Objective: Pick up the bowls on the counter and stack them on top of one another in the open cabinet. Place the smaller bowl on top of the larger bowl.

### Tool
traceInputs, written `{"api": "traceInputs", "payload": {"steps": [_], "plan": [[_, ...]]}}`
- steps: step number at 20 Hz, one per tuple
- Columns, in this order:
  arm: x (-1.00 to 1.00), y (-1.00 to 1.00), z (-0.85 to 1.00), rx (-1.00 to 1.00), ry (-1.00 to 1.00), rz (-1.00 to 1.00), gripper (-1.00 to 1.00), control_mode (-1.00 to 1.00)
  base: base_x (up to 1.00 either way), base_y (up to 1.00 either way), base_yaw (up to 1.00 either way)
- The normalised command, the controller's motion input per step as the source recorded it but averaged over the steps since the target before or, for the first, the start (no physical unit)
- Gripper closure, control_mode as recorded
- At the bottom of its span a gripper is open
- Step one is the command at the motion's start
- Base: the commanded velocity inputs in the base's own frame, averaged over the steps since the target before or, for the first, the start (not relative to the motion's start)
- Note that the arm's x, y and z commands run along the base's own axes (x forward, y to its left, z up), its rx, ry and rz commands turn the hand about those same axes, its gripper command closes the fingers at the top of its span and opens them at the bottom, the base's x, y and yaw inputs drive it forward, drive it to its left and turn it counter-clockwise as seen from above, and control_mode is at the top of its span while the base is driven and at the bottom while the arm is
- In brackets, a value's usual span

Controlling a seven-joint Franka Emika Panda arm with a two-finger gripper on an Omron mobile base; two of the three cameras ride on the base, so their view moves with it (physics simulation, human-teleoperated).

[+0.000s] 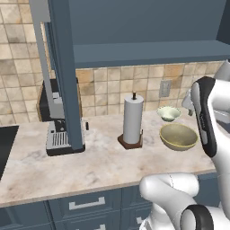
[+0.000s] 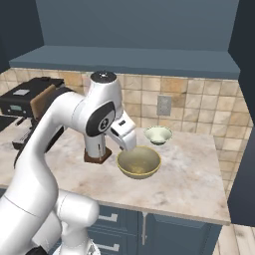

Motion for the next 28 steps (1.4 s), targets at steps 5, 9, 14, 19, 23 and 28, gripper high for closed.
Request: {"api": "traceInputs", "payload": {"steps": [5,9,14,19,23,28], "plan": [[-0.08,-0.21,-0.08,0.02,0.00,-0.08,-1.00,-1.00,0.00,0.00,0.00],[-0.07,-0.19,-0.11,0.02,-0.02,-0.08,-1.00,-1.00,0.00,0.00,0.00],[-0.03,-0.16,-0.11,0.01,-0.02,-0.06,-1.00,-1.00,0.00,0.00,0.00],[0.00,-0.13,-0.11,0.00,-0.02,-0.05,-1.00,-1.00,0.00,0.00,0.00],[0.00,-0.12,-0.11,0.00,-0.02,-0.05,-1.00,-1.00,0.00,0.00,0.00],[0.00,-0.08,-0.11,0.00,-0.02,-0.04,-1.00,-1.00,0.00,0.00,0.00]]}}
